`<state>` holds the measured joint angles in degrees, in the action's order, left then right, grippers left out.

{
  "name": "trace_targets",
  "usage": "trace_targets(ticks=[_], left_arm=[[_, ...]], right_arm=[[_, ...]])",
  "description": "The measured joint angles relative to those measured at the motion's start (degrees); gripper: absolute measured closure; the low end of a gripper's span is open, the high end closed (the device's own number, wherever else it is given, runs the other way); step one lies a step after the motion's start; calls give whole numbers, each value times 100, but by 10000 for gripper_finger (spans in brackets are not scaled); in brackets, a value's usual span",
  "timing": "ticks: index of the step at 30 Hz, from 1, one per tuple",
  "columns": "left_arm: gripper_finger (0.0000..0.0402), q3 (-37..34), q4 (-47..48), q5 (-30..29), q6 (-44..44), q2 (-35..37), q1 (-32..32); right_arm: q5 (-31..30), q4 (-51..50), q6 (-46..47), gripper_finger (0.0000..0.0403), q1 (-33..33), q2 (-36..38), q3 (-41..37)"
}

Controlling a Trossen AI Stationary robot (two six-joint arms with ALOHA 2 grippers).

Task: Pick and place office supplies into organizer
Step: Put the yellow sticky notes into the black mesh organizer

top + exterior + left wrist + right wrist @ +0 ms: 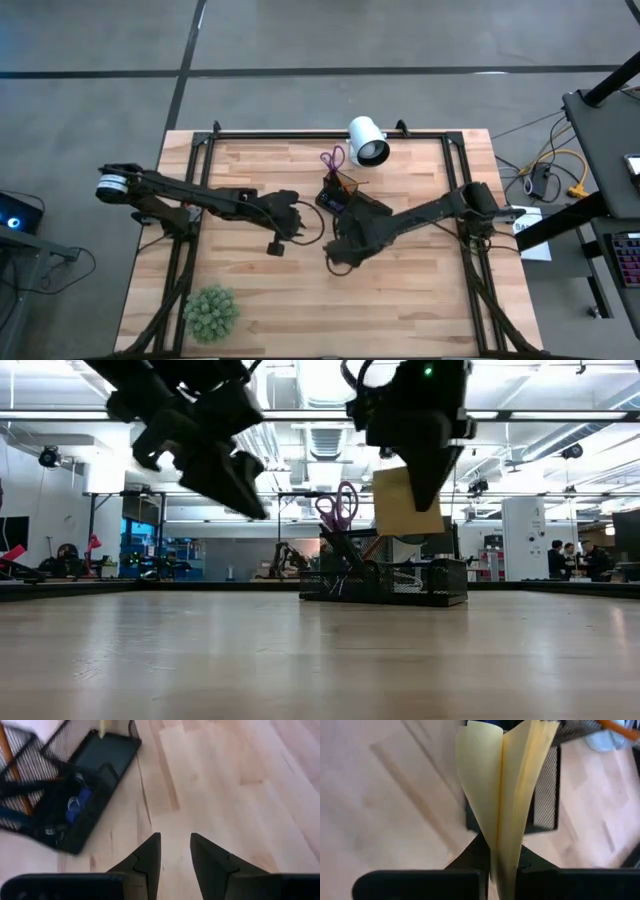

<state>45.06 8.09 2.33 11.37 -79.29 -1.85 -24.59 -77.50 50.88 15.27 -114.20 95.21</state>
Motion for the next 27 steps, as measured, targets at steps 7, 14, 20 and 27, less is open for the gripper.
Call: trace_targets(ticks=[7, 14, 20, 27], left_arm=[[311, -156, 342, -125, -310, 78, 0], [311, -468, 362, -146, -515, 233, 0], [311, -520, 352, -153, -522, 260, 0], [311, -520, 348, -168, -522, 260, 0]], right_arm=[[21, 334, -752, 394, -542, 122, -646], [46, 1094, -1545, 394, -875, 150, -1217], [-48, 1340, -1684, 394, -1204, 84, -1688], [-88, 1525, -1811, 394, -1260, 105, -1775]])
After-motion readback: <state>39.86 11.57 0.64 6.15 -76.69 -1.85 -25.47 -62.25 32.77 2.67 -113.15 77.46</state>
